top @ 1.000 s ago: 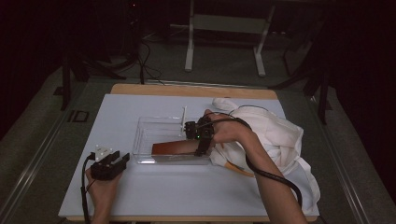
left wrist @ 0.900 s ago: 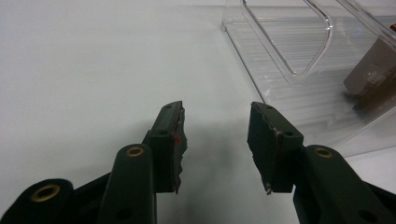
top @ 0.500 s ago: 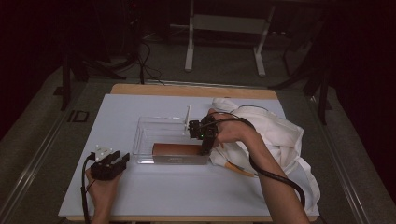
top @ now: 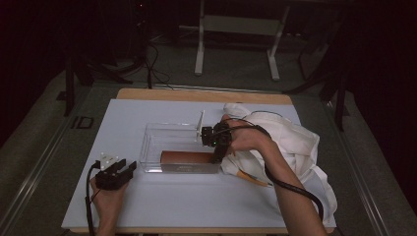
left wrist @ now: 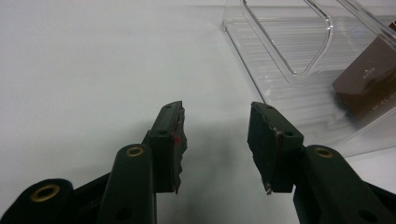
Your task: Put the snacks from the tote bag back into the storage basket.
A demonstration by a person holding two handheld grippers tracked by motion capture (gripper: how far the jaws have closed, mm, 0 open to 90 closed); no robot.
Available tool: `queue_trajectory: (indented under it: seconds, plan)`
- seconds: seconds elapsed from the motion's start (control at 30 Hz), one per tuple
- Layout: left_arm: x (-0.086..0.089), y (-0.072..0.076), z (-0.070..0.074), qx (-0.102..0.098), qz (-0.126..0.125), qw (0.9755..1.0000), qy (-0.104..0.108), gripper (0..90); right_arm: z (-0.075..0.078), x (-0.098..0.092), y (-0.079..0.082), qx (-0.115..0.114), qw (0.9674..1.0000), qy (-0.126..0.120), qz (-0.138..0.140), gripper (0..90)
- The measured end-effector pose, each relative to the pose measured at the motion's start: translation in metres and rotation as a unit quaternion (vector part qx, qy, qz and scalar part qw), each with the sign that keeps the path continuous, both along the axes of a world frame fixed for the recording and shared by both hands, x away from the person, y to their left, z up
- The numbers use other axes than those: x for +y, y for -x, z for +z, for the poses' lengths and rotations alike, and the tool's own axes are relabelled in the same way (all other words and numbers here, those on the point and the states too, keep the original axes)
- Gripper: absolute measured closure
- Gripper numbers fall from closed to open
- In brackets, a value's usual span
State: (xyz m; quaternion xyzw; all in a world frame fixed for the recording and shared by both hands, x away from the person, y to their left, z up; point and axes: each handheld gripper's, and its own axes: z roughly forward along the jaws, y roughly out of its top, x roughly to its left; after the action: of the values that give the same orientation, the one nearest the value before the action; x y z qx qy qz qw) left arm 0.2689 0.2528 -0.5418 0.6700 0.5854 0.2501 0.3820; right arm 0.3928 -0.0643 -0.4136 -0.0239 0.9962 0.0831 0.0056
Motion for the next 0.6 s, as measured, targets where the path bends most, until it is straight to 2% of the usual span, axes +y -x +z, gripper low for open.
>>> queue_trajectory:
  seconds: [0.2,0.33,0.47,0.6]
  plan:
    - [0.000,0.000,0.000,0.000,0.001,1.0000,0.001,56.1,0.006,-0.005,0.002,-0.014,0.9998,-0.013,-0.007,35.8]
    - [0.000,0.000,0.000,0.001,0.001,1.0000,0.001,56.1,0.013,-0.017,0.003,-0.025,0.9982,-0.049,-0.023,36.5]
    - [0.000,0.000,0.000,0.001,0.002,1.0000,0.001,56.1,0.016,-0.030,0.005,-0.028,0.9954,-0.080,-0.045,36.5]
    - [0.000,-0.001,0.000,0.002,0.002,1.0000,0.001,56.0,0.016,-0.046,0.013,-0.050,0.9905,-0.111,-0.064,35.9]
